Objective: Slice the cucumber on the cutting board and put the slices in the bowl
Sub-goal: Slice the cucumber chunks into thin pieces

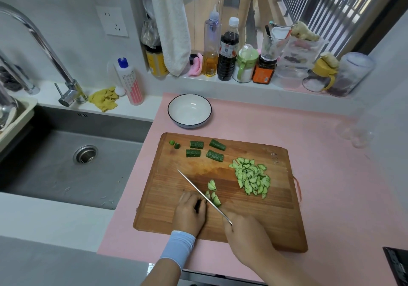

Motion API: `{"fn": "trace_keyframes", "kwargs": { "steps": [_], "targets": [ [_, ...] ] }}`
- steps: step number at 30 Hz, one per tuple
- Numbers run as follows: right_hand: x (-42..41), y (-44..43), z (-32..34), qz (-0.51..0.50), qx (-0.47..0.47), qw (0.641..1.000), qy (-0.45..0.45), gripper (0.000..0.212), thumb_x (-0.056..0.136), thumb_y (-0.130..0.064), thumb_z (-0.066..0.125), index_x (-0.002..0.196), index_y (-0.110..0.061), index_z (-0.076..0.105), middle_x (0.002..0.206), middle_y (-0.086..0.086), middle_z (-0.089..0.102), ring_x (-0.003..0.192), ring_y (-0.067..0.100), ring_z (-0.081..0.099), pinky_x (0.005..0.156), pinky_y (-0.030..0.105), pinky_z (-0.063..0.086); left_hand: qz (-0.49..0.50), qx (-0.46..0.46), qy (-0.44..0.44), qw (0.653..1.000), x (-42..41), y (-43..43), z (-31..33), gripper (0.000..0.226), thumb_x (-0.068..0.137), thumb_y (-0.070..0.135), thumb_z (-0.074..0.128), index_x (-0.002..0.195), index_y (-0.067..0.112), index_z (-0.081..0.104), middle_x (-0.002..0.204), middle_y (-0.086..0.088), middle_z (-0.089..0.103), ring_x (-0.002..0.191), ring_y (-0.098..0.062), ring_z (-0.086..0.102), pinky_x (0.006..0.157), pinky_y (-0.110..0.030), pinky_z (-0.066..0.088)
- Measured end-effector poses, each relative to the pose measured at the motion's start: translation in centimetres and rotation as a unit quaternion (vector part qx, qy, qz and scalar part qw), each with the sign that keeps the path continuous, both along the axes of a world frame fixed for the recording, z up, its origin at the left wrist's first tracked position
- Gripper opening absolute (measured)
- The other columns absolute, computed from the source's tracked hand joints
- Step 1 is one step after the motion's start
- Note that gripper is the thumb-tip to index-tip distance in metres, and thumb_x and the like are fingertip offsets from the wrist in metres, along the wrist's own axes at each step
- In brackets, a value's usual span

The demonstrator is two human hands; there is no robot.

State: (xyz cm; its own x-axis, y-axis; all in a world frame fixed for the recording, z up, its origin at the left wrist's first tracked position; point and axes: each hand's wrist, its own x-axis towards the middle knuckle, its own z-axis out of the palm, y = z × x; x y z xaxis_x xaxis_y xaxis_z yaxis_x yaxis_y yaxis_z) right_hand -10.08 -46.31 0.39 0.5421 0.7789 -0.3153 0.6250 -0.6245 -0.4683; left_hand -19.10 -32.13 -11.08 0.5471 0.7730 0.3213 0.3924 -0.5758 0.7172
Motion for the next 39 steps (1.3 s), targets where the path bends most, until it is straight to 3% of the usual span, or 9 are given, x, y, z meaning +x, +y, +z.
{"fn": "trace_keyframes", "kwargs": {
  "steps": [4, 11, 14, 16, 19, 28, 34, 37, 39],
  "targets": [
    [0.1, -0.4, 0.4, 0.000, -0.006, 1.000, 0.013, 0.020, 0.102, -0.033, 0.040, 0.088, -0.031, 0.053, 0.076, 0.001, 0.063, 0.079, 0.027, 0.061, 0.063, 0.034, 0.036, 0.001, -0.001, -0.008, 1.000, 0.0, -0.1, -0.1, 0.012, 0.083, 0.019, 0.060, 0.073, 0.013, 0.063, 0.076, 0.002, 0.056, 0.075, -0.015, 0.052, 0.074, -0.014, 0.039],
    [0.7, 0.6, -0.1, 0.012, -0.017, 0.999, 0.047, 0.044, 0.103, -0.029, 0.041, 0.061, -0.040, 0.034, 0.057, -0.009, 0.043, 0.058, 0.014, 0.042, 0.049, 0.024, 0.026, -0.002, -0.001, 0.007, 1.000, -0.1, 0.0, 0.1, 0.022, 0.071, -0.006, 0.078, 0.072, 0.010, 0.064, 0.076, 0.002, 0.057, 0.077, -0.009, 0.050, 0.081, -0.008, 0.036],
    [0.9, 1.8, -0.5, 0.023, -0.025, 0.999, 0.040, 0.038, 0.102, -0.027, 0.040, 0.067, -0.041, 0.041, 0.060, -0.008, 0.044, 0.063, 0.017, 0.046, 0.047, 0.025, 0.028, -0.002, 0.004, 0.011, 1.000, -0.1, 0.0, 0.1, 0.021, 0.073, -0.005, 0.077, 0.075, 0.011, 0.063, 0.079, 0.002, 0.056, 0.079, -0.011, 0.050, 0.080, -0.011, 0.036],
    [0.9, 2.4, -0.6, 0.025, -0.026, 0.999, 0.034, 0.025, 0.102, -0.028, 0.040, 0.088, -0.035, 0.060, 0.069, -0.006, 0.053, 0.068, 0.019, 0.049, 0.054, 0.030, 0.032, -0.004, 0.009, 0.015, 1.000, -0.1, -0.2, 0.1, 0.020, 0.074, -0.005, 0.076, 0.076, 0.010, 0.063, 0.080, 0.001, 0.055, 0.080, -0.011, 0.049, 0.082, -0.007, 0.033],
    [0.9, 2.4, -0.9, 0.024, -0.022, 0.999, 0.016, 0.027, 0.101, -0.028, 0.041, 0.115, -0.032, 0.064, 0.087, 0.002, 0.069, 0.074, 0.022, 0.056, 0.063, 0.028, 0.036, -0.004, 0.014, 0.022, 1.000, -0.2, -0.3, 0.0, 0.018, 0.074, -0.004, 0.076, 0.077, 0.009, 0.063, 0.079, 0.000, 0.054, 0.080, -0.012, 0.048, 0.079, -0.009, 0.033],
    [0.3, 1.5, -0.5, 0.029, 0.006, 1.000, 0.006, 0.027, 0.102, -0.029, 0.040, 0.118, -0.034, 0.061, 0.098, -0.001, 0.067, 0.088, 0.025, 0.062, 0.065, 0.029, 0.033, 0.005, 0.018, 0.016, 1.000, -0.2, -0.2, -0.1, 0.020, 0.073, -0.004, 0.077, 0.075, 0.010, 0.062, 0.076, -0.001, 0.055, 0.077, -0.014, 0.048, 0.077, -0.012, 0.034],
    [0.0, -0.1, 0.4, 0.018, -0.003, 1.000, 0.002, 0.021, 0.104, -0.033, 0.040, 0.095, -0.032, 0.059, 0.071, -0.004, 0.055, 0.068, 0.024, 0.050, 0.061, 0.034, 0.036, 0.007, 0.020, 0.009, 1.000, -0.2, -0.2, -0.3, 0.011, 0.080, 0.008, 0.066, 0.073, 0.012, 0.058, 0.075, -0.001, 0.053, 0.075, -0.017, 0.048, 0.073, -0.018, 0.037],
    [0.1, -0.4, 0.2, 0.014, -0.017, 1.000, 0.010, 0.036, 0.103, -0.032, 0.040, 0.067, -0.035, 0.040, 0.064, -0.006, 0.050, 0.066, 0.023, 0.051, 0.060, 0.034, 0.036, 0.010, 0.018, 0.003, 1.000, -0.2, -0.3, -0.1, 0.012, 0.082, 0.014, 0.060, 0.071, 0.012, 0.057, 0.074, -0.001, 0.052, 0.074, -0.017, 0.047, 0.072, -0.017, 0.035],
    [0.2, -0.2, 0.1, 0.011, -0.025, 0.999, 0.018, 0.040, 0.103, -0.032, 0.039, 0.063, -0.034, 0.035, 0.061, -0.007, 0.047, 0.063, 0.019, 0.049, 0.059, 0.034, 0.036, 0.013, 0.016, 0.000, 1.000, -0.1, -0.2, -0.2, 0.014, 0.078, 0.006, 0.068, 0.071, 0.011, 0.058, 0.075, -0.001, 0.054, 0.075, -0.016, 0.048, 0.074, -0.015, 0.034]
  ]
}}
